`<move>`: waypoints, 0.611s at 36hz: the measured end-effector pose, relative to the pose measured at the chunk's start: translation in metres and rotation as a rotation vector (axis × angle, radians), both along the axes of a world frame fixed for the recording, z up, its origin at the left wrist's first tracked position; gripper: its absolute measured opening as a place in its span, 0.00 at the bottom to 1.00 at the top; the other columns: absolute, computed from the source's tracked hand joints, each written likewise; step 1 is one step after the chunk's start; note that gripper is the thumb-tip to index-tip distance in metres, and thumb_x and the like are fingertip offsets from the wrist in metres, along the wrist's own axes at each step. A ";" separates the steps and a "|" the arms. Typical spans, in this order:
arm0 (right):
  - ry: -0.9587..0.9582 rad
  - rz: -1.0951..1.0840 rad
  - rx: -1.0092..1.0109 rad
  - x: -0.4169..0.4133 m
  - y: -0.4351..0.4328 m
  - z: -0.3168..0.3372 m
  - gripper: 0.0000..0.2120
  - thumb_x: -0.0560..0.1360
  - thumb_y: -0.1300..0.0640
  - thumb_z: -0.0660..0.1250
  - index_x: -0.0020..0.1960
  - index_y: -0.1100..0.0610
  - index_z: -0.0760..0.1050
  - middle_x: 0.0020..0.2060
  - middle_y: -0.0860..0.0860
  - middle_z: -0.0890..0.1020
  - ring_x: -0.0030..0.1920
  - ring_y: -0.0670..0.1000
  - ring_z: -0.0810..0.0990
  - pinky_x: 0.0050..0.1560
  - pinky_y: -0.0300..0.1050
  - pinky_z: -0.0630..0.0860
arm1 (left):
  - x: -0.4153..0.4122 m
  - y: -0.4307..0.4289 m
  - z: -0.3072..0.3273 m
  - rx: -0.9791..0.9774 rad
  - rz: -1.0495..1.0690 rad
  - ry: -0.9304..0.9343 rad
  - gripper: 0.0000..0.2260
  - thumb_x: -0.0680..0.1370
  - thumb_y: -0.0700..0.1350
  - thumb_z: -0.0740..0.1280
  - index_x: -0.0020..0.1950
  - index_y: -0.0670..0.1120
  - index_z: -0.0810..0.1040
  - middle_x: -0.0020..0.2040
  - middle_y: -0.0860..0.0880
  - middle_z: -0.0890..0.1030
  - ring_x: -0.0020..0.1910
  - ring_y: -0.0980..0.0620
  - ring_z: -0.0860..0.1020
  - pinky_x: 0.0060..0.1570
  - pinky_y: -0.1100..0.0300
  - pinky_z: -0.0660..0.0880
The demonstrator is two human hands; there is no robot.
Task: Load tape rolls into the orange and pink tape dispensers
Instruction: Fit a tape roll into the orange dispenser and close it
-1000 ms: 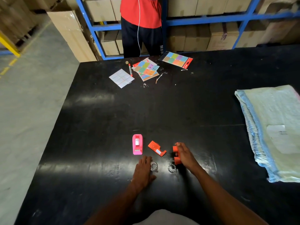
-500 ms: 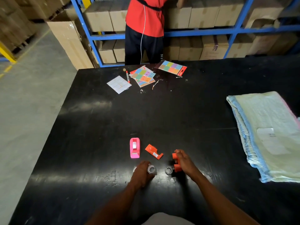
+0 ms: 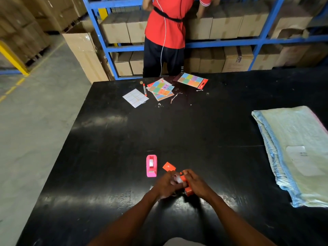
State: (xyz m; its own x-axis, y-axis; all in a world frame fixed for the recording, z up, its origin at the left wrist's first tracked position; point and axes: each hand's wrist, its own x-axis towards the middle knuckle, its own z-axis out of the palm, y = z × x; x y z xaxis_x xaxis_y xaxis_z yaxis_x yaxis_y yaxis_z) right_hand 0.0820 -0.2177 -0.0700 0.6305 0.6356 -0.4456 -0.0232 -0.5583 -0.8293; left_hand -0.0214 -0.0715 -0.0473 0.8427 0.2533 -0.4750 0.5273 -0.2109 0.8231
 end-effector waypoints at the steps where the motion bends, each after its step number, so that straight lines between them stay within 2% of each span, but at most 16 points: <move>1: -0.010 0.002 -0.001 0.000 0.001 0.003 0.11 0.84 0.47 0.55 0.53 0.46 0.76 0.45 0.48 0.85 0.47 0.46 0.83 0.52 0.44 0.77 | 0.002 0.002 0.002 0.013 -0.019 -0.001 0.21 0.69 0.59 0.75 0.56 0.50 0.77 0.43 0.51 0.83 0.40 0.56 0.82 0.45 0.62 0.79; 3: -0.022 -0.001 -0.002 0.000 0.002 0.008 0.11 0.84 0.48 0.55 0.53 0.47 0.76 0.46 0.48 0.84 0.47 0.47 0.82 0.49 0.41 0.75 | 0.006 0.007 0.005 0.023 -0.047 0.005 0.23 0.67 0.64 0.75 0.54 0.52 0.78 0.46 0.48 0.85 0.45 0.51 0.84 0.49 0.55 0.80; 6: -0.016 0.006 0.001 0.002 0.001 0.009 0.11 0.84 0.47 0.55 0.54 0.46 0.76 0.46 0.48 0.84 0.45 0.44 0.81 0.51 0.42 0.75 | 0.009 0.008 0.012 -0.021 -0.038 -0.009 0.20 0.67 0.59 0.77 0.51 0.49 0.80 0.47 0.44 0.86 0.47 0.47 0.85 0.49 0.54 0.81; 9: -0.024 0.012 0.001 0.004 0.001 0.011 0.13 0.84 0.46 0.53 0.56 0.43 0.76 0.50 0.46 0.84 0.50 0.44 0.82 0.54 0.43 0.75 | 0.012 0.008 0.018 -0.024 -0.053 -0.028 0.17 0.69 0.57 0.76 0.50 0.48 0.82 0.48 0.46 0.86 0.47 0.50 0.85 0.53 0.53 0.80; 11: -0.017 0.011 0.006 0.005 0.001 0.016 0.13 0.84 0.47 0.52 0.55 0.42 0.76 0.49 0.47 0.84 0.50 0.46 0.82 0.53 0.44 0.76 | 0.015 0.009 0.018 -0.034 -0.073 -0.018 0.16 0.69 0.59 0.76 0.49 0.50 0.83 0.47 0.48 0.86 0.47 0.52 0.84 0.55 0.50 0.80; 15: -0.011 0.037 0.006 0.004 0.002 0.025 0.15 0.84 0.48 0.51 0.55 0.42 0.76 0.49 0.47 0.84 0.48 0.44 0.82 0.48 0.40 0.75 | 0.018 0.012 0.020 -0.089 -0.131 0.016 0.16 0.70 0.59 0.75 0.48 0.47 0.85 0.47 0.45 0.86 0.51 0.44 0.84 0.60 0.43 0.77; 19: 0.065 0.059 -0.008 0.004 0.002 0.016 0.14 0.84 0.48 0.51 0.56 0.42 0.76 0.47 0.47 0.84 0.43 0.45 0.81 0.48 0.43 0.75 | 0.021 0.012 0.027 -0.178 -0.155 0.049 0.15 0.77 0.48 0.70 0.56 0.38 0.82 0.49 0.42 0.85 0.48 0.49 0.83 0.55 0.56 0.79; 22: 0.144 0.026 0.019 0.002 0.004 0.014 0.15 0.84 0.49 0.51 0.55 0.44 0.77 0.43 0.46 0.82 0.41 0.44 0.79 0.48 0.46 0.74 | 0.024 0.012 0.025 -0.190 -0.153 0.041 0.15 0.78 0.48 0.69 0.56 0.38 0.82 0.50 0.41 0.85 0.49 0.48 0.83 0.53 0.59 0.80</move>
